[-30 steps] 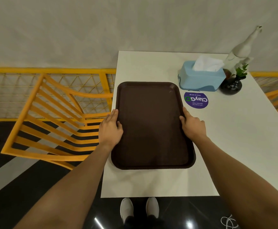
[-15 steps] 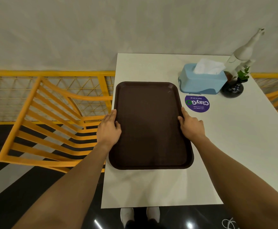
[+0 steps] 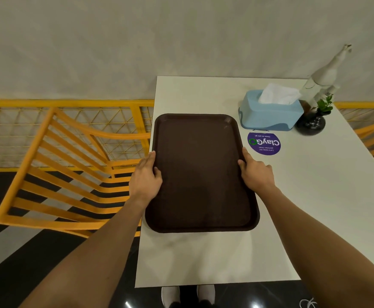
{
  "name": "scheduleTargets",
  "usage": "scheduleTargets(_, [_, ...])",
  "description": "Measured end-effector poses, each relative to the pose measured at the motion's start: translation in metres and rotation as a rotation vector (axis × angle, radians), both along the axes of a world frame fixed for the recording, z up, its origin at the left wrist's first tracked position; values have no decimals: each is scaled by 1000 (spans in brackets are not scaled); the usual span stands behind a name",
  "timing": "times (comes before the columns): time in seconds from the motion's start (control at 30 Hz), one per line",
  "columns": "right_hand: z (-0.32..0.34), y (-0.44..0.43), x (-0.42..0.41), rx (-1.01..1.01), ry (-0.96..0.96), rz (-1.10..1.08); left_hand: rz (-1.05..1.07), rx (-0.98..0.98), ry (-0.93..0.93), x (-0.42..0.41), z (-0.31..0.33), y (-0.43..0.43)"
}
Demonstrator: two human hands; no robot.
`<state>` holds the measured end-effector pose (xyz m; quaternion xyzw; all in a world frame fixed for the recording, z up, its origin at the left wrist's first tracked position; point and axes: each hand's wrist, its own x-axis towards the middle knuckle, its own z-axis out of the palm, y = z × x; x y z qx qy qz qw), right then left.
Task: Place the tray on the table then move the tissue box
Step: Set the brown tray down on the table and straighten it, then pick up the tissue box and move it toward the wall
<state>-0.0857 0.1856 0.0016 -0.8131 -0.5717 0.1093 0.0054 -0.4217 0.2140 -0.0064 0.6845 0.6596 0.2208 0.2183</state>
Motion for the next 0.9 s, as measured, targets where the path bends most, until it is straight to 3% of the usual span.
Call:
scheduleTargets(0.2, [6,-1,3,52,219,-13,-9,-35,-67,-1,7,7])
scheduleTargets(0.37, [16,-17,9,229,276,-76,-77,118,-42,21,30,12])
scheduleTargets(0.6, [40,-24,64,480,175,-39,-195,182,-189,119,65,27])
scheduleTargets(0.9, [56,35,160,552,319,30,-180,131,-278,259,61,63])
